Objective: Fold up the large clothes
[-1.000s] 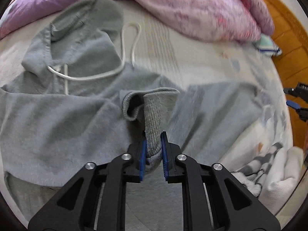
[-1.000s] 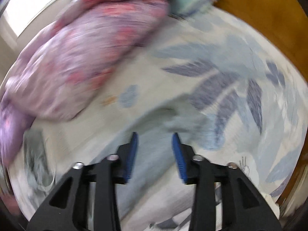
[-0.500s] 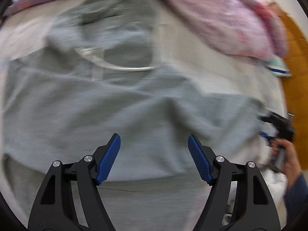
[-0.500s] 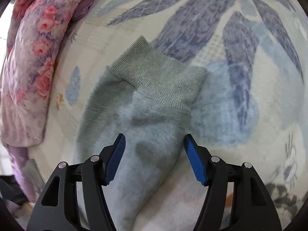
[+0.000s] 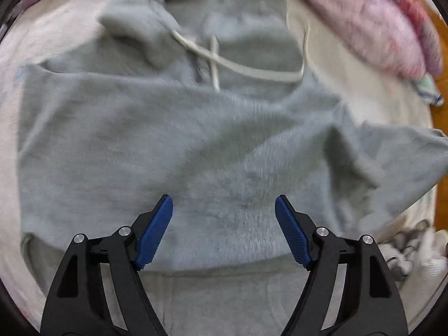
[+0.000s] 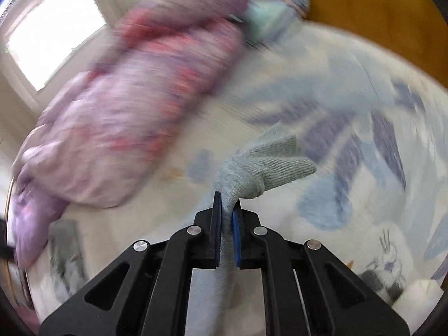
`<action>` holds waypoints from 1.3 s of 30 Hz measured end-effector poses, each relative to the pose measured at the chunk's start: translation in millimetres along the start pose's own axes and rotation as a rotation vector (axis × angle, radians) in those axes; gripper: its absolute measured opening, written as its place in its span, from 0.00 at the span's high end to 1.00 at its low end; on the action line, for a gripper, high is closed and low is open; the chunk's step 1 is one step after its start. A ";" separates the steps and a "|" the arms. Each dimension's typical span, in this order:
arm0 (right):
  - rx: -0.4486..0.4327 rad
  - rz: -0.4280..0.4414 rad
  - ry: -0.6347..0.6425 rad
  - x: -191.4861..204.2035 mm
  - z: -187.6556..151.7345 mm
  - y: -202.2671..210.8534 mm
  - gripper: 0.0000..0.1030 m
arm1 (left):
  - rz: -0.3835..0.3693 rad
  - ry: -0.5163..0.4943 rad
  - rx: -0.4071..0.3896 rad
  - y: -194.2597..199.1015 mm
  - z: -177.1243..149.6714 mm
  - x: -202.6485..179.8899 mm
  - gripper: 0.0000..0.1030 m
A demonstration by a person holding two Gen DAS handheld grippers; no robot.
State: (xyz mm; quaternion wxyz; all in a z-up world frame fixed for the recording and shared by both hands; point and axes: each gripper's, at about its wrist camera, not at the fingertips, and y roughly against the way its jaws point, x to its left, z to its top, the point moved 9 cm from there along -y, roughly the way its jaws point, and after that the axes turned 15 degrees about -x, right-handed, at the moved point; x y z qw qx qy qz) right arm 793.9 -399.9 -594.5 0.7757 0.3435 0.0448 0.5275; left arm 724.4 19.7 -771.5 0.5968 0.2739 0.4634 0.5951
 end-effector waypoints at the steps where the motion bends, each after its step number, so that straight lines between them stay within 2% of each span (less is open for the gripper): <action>1: -0.014 0.024 0.032 18.4 1.8 10.2 0.94 | -0.002 0.008 -0.016 8.4 4.8 5.8 0.25; 3: -0.038 0.107 0.105 76.9 -5.1 39.8 0.94 | 0.000 0.027 -0.053 30.4 18.0 26.7 0.25; 6: -0.023 0.223 0.172 162.8 -36.6 72.7 0.94 | 0.009 0.065 -0.094 58.3 35.6 71.4 0.25; 9: 0.018 0.343 0.228 243.7 -87.4 105.7 0.94 | 0.027 0.106 -0.124 78.0 48.9 110.6 0.25; 11: 0.058 0.417 0.291 303.5 -137.8 125.4 0.94 | 0.050 0.137 -0.136 89.3 52.1 149.8 0.25; 13: 0.120 0.479 0.329 344.9 -186.7 135.7 0.94 | 0.075 0.159 -0.138 98.0 48.7 179.0 0.25; 15: 0.188 0.516 0.381 382.3 -243.5 142.3 0.94 | 0.107 0.182 -0.143 104.7 45.8 213.1 0.25; 18: 0.366 0.524 0.493 416.7 -339.9 140.1 0.89 | 0.143 0.210 -0.122 108.6 34.8 252.7 0.25; 21: 0.492 0.522 0.560 420.0 -397.6 140.9 0.76 | 0.162 0.247 -0.112 113.3 23.3 280.1 0.25; 22: 0.532 0.520 0.565 417.1 -407.3 141.1 0.66 | 0.160 0.253 -0.114 113.7 20.8 282.4 0.25; 24: 0.552 0.529 0.527 409.9 -404.3 146.3 0.61 | 0.154 0.266 -0.122 121.2 17.9 288.5 0.25; 25: 0.555 0.538 0.509 406.5 -401.6 151.4 0.56 | 0.151 0.266 -0.123 122.5 17.4 286.6 0.25; 27: 0.545 0.540 0.474 396.3 -376.5 153.8 0.55 | 0.123 0.263 -0.146 129.4 26.2 277.7 0.25; 29: 0.507 0.517 0.473 383.8 -343.2 143.7 0.54 | 0.088 0.236 -0.167 137.0 40.7 261.7 0.25; 33: 0.403 0.458 0.483 363.8 -248.6 120.1 0.50 | 0.013 0.180 -0.204 142.2 86.5 214.0 0.25; 34: 0.376 0.444 0.492 360.6 -224.3 112.7 0.45 | -0.005 0.175 -0.211 142.2 96.9 202.9 0.25; 35: 0.366 0.433 0.504 357.1 -208.6 106.2 0.39 | -0.032 0.163 -0.231 141.5 114.2 187.7 0.25; 37: 0.349 0.435 0.495 358.1 -174.5 85.3 0.36 | -0.065 0.141 -0.246 131.7 140.7 166.8 0.25; 39: 0.366 0.425 0.489 360.6 -157.7 56.3 0.33 | -0.073 0.131 -0.235 109.6 167.8 150.6 0.21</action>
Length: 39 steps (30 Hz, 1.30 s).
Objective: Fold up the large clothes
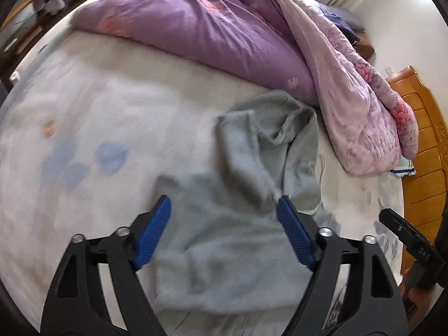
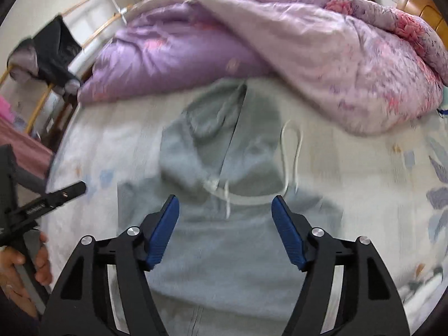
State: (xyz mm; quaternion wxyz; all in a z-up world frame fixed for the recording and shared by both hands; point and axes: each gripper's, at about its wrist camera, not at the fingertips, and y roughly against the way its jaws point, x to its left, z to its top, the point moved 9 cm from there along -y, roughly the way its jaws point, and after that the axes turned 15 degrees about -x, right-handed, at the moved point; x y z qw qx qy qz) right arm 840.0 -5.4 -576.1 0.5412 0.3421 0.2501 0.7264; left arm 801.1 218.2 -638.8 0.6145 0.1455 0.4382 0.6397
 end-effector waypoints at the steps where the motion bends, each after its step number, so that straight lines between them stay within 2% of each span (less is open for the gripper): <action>1: -0.003 -0.011 0.000 -9.0 4.6 -7.9 0.33 | 0.017 -0.012 -0.004 -19.1 9.6 -6.2 0.21; 3: 0.017 -0.014 -0.016 -23.4 17.0 -38.2 0.32 | 0.030 -0.030 0.005 -50.0 19.8 -12.7 0.20; 5: 0.029 -0.026 -0.045 -39.7 28.3 -71.9 0.31 | 0.046 -0.034 0.057 -92.5 23.4 -18.6 0.21; 8: 0.052 0.019 -0.166 -60.0 37.4 -120.3 0.31 | 0.015 0.017 0.099 -138.3 25.8 -21.4 0.21; 10: 0.057 -0.001 -0.183 -71.8 40.5 -146.8 0.31 | 0.027 0.035 0.128 -166.4 27.5 -20.3 0.21; 13: 0.054 0.010 -0.227 -84.6 47.2 -185.1 0.29 | 0.048 0.010 0.114 -192.8 34.2 -14.6 0.21; 16: 0.068 0.037 -0.304 -94.8 49.5 -216.9 0.28 | 0.061 0.007 0.138 -221.9 32.7 -8.4 0.21; 19: 0.083 0.049 -0.343 -101.2 48.6 -238.9 0.28 | 0.110 -0.064 0.141 -245.0 28.6 -1.1 0.21; 21: 0.109 0.043 -0.320 -102.1 41.1 -252.2 0.28 | 0.123 -0.103 0.124 -250.2 27.5 -2.1 0.23; 22: 0.111 0.056 -0.310 -100.9 39.4 -254.6 0.36 | 0.127 -0.135 0.110 -250.7 28.1 -4.6 0.29; 23: 0.089 0.083 -0.299 -98.3 40.6 -253.2 0.65 | 0.111 -0.165 0.096 -249.9 28.8 -10.6 0.48; 24: 0.076 0.097 -0.291 -96.4 41.3 -250.9 0.76 | 0.079 -0.177 0.088 -248.1 29.1 -17.4 0.59; 25: 0.046 0.101 -0.276 -94.9 44.2 -244.3 0.91 | 0.077 -0.199 0.070 -244.1 31.0 -21.7 0.78; 26: 0.003 0.118 -0.248 -90.8 49.5 -232.0 0.96 | 0.077 -0.212 0.053 -239.4 33.1 -24.3 0.81; 28: -0.064 0.131 -0.213 -86.6 56.2 -207.5 0.96 | 0.057 -0.212 -0.013 -220.6 39.9 -30.3 0.82; 31: -0.177 0.194 -0.169 -78.6 61.3 -148.3 0.96 | -0.001 -0.204 -0.105 -175.5 45.3 -37.6 0.83; 34: -0.236 0.214 -0.101 -74.3 42.8 -79.2 0.96 | -0.049 -0.207 -0.199 -105.2 37.7 -35.4 0.83; 36: -0.228 0.242 -0.105 -72.8 14.2 -34.9 0.96 | -0.081 -0.203 -0.219 -63.9 18.7 -34.0 0.83; 39: -0.115 0.227 -0.090 -68.1 -49.9 7.1 0.95 | -0.121 -0.184 -0.140 -23.4 -35.7 -30.3 0.79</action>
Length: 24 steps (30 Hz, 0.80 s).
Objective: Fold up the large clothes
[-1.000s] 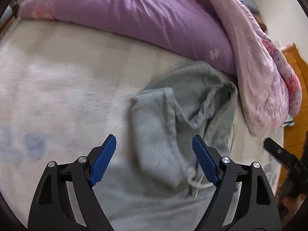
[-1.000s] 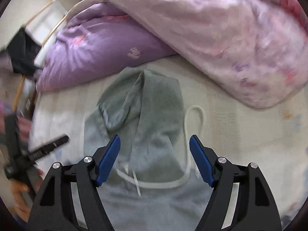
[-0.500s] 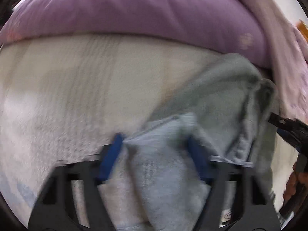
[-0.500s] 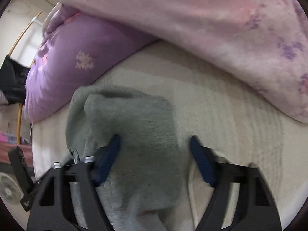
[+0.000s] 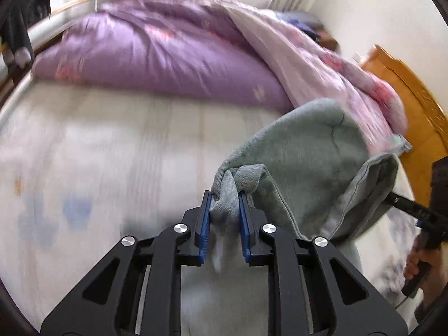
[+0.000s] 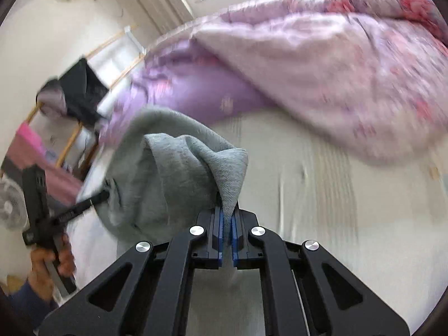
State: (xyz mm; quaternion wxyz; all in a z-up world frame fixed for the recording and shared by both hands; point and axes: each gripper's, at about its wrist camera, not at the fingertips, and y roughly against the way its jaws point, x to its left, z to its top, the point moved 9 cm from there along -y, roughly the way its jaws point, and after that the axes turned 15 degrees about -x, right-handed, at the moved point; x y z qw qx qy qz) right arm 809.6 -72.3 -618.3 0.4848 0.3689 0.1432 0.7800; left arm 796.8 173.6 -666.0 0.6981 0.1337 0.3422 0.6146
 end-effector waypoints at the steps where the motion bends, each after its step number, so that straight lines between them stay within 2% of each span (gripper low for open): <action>1: 0.053 -0.026 -0.004 0.4 -28.1 14.3 0.91 | 0.006 -0.001 0.021 8.5 -15.6 1.7 0.73; 2: 0.133 -0.074 -0.003 -1.9 -59.7 24.6 0.84 | 0.024 -0.012 0.077 22.3 -46.5 3.9 0.64; 3: 0.189 -0.111 -0.007 -6.4 -80.6 33.0 0.79 | 0.037 -0.008 0.126 35.2 -68.9 7.5 0.62; 5: 0.275 -0.145 -0.066 -10.3 -125.0 53.7 0.61 | 0.061 0.048 0.224 53.5 -110.8 16.4 0.53; 7: 0.316 -0.162 -0.120 -6.2 -144.5 63.0 0.58 | 0.089 0.098 0.259 67.3 -129.5 20.2 0.51; 9: 0.284 -0.153 -0.155 -1.3 -139.1 68.8 0.55 | 0.102 0.134 0.268 71.9 -134.4 24.7 0.46; 10: 0.260 -0.154 -0.156 1.2 -132.8 68.0 0.49 | 0.111 0.148 0.246 70.7 -128.7 25.1 0.39; 13: 0.167 -0.161 -0.086 5.6 -97.1 41.9 0.44 | 0.143 0.137 0.192 63.2 -112.5 19.0 0.36; 16: 0.113 -0.143 -0.014 15.8 -61.2 -12.1 0.42 | 0.150 0.148 0.189 44.6 -97.4 15.9 0.34; 17: 0.124 -0.124 0.017 21.7 -53.5 -35.7 0.42 | 0.172 0.146 0.190 44.0 -94.9 15.0 0.33; 20: 0.153 -0.120 0.064 26.6 -54.7 -85.0 0.42 | 0.180 0.143 0.187 39.7 -90.3 15.2 0.30; 21: 0.189 -0.127 0.085 28.5 -61.4 -101.6 0.44 | 0.191 0.143 0.191 39.0 -90.9 15.5 0.30; 23: 0.225 -0.056 0.036 36.1 -74.7 -111.8 0.96 | 0.197 0.159 0.199 39.5 -93.7 17.0 0.30; 24: 0.211 -0.040 0.035 40.5 -73.2 -107.5 0.96 | 0.202 0.173 0.201 40.8 -93.8 18.9 0.30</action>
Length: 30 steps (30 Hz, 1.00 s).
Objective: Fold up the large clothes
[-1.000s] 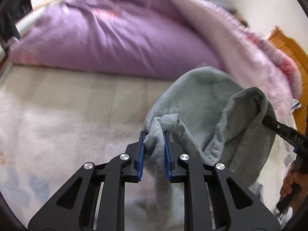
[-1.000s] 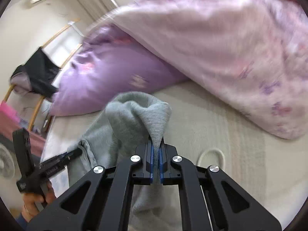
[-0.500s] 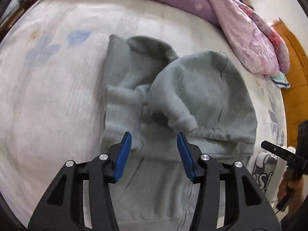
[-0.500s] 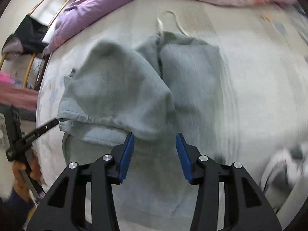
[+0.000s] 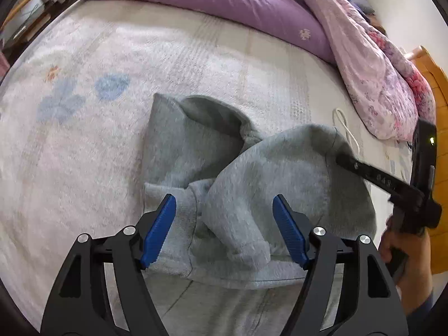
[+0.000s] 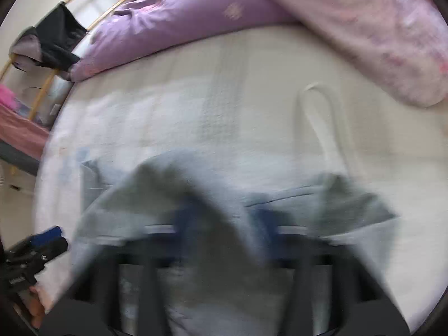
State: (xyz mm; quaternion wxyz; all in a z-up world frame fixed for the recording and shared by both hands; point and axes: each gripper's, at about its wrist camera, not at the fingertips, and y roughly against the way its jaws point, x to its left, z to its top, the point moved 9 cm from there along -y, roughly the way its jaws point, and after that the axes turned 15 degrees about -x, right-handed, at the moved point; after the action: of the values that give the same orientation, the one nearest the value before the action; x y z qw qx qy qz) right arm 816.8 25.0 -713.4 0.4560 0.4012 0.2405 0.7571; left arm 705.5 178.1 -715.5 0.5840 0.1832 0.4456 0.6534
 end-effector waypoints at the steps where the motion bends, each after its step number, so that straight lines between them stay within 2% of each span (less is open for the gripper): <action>1: -0.028 0.027 0.020 9.3 -1.3 13.1 0.96 | -0.008 0.015 0.001 2.8 -0.2 0.8 0.30; 5: -0.042 0.155 0.041 47.4 -30.2 79.4 0.96 | -0.038 0.059 -0.031 28.5 3.8 6.9 0.29; 7: 0.003 0.204 0.058 59.7 -66.2 113.6 0.96 | -0.044 0.070 -0.041 42.5 3.3 9.9 0.28; 10: 0.117 0.186 0.098 65.9 -123.6 134.2 0.94 | -0.053 0.070 -0.024 58.1 -4.3 12.0 0.27; 12: 0.199 0.110 0.105 53.9 -163.7 135.6 0.92 | -0.060 0.092 0.001 64.0 -14.4 12.1 0.27; 14: 0.279 0.065 0.043 41.2 -192.7 133.5 0.91 | -0.065 0.087 0.026 64.0 -25.2 9.1 0.26; 16: 0.281 0.052 -0.024 38.2 -195.1 131.9 0.88 | -0.059 0.068 0.053 60.6 -37.3 3.8 0.26; 18: 0.264 0.042 -0.059 36.0 -189.5 133.2 0.76 | -0.062 0.060 0.080 54.0 -46.9 -2.1 0.25; 19: 0.263 0.025 -0.059 34.6 -187.7 135.5 0.54 | -0.062 0.052 0.092 50.6 -51.4 -5.5 0.25; 20: 0.248 0.014 -0.046 34.5 -184.3 139.4 0.44 | -0.066 0.042 0.109 46.1 -57.0 -10.7 0.25; 22: 0.225 0.015 -0.032 35.7 -182.1 146.9 0.44 | -0.097 0.049 0.134 40.9 -66.5 -23.7 0.25; 24: 0.211 0.010 -0.071 32.0 -180.5 152.1 0.44 | -0.114 0.030 0.147 36.8 -75.0 -35.4 0.25; 25: 0.198 0.014 -0.114 29.1 -176.7 153.8 0.44 | -0.108 0.002 0.149 34.3 -80.0 -40.5 0.25; 27: 0.149 0.044 -0.186 22.6 -167.0 154.2 0.45 | -0.031 -0.101 0.188 19.5 -100.3 -43.6 0.25; 29: 0.132 0.032 -0.225 12.7 -162.2 147.0 0.64 | 0.031 -0.155 0.285 1.6 -127.2 -36.2 0.26; 30: 0.134 0.010 -0.240 9.2 -162.8 136.9 0.68 | 0.064 -0.156 0.316 -4.0 -137.2 -28.7 0.26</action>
State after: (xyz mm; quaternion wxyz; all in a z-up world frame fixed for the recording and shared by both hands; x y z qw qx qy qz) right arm 611.6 -30.7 -701.4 0.4498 0.5196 0.2322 0.6883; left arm 610.9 100.7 -784.2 0.5594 0.3369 0.4902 0.5773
